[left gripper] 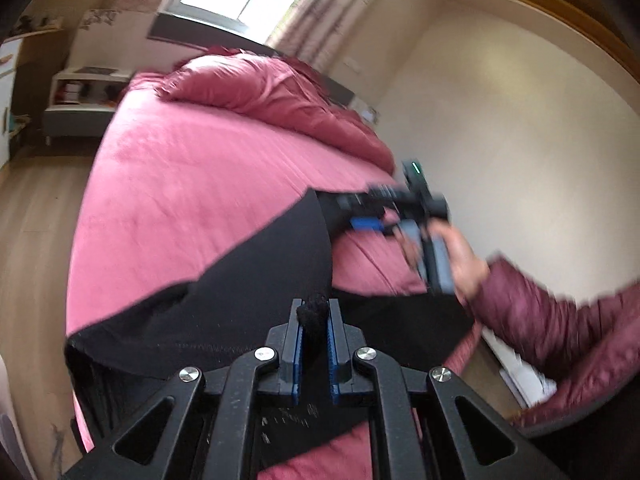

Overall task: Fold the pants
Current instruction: 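Grasp the pant leg end with the right gripper while the left holds the waistband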

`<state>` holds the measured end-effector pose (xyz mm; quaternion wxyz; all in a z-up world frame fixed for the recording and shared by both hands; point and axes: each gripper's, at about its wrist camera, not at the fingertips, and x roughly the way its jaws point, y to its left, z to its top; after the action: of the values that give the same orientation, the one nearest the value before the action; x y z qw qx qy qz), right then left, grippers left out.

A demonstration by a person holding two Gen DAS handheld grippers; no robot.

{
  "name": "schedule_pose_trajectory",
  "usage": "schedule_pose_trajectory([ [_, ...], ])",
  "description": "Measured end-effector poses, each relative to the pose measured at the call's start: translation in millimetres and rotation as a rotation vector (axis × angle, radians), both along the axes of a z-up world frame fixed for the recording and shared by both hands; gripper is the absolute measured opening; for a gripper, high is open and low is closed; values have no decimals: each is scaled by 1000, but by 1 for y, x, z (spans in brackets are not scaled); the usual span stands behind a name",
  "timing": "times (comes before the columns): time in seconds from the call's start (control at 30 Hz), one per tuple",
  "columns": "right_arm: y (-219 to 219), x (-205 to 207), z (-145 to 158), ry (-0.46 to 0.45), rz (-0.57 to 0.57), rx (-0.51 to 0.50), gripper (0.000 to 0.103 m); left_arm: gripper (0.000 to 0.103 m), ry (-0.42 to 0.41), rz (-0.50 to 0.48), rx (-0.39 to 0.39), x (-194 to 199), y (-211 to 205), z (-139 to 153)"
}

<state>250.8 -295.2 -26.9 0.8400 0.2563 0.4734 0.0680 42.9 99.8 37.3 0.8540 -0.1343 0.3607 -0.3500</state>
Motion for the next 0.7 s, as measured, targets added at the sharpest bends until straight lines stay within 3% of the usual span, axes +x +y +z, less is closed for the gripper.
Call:
schedule_pose_trajectory([
  [0.23,-5,60,-6,54,-78,-25,67,9,49,-49,7,-17,-5,-13],
  [0.4,-11,100,-19,106,-124,-86,50,9,84,-53,17,-21,0,-23],
  [0.43,-12,106,-21,111,-126,-94,41,9,89,-44,20,-19,2,-24],
  [0.47,-14,111,-23,116,-125,-101,25,9,93,-27,21,-16,5,-24],
  [0.53,-16,114,-23,126,-116,-132,8,9,92,39,18,-7,15,-22],
  [0.7,-27,93,3,26,-90,-103,8,9,98,299,29,53,55,-13],
])
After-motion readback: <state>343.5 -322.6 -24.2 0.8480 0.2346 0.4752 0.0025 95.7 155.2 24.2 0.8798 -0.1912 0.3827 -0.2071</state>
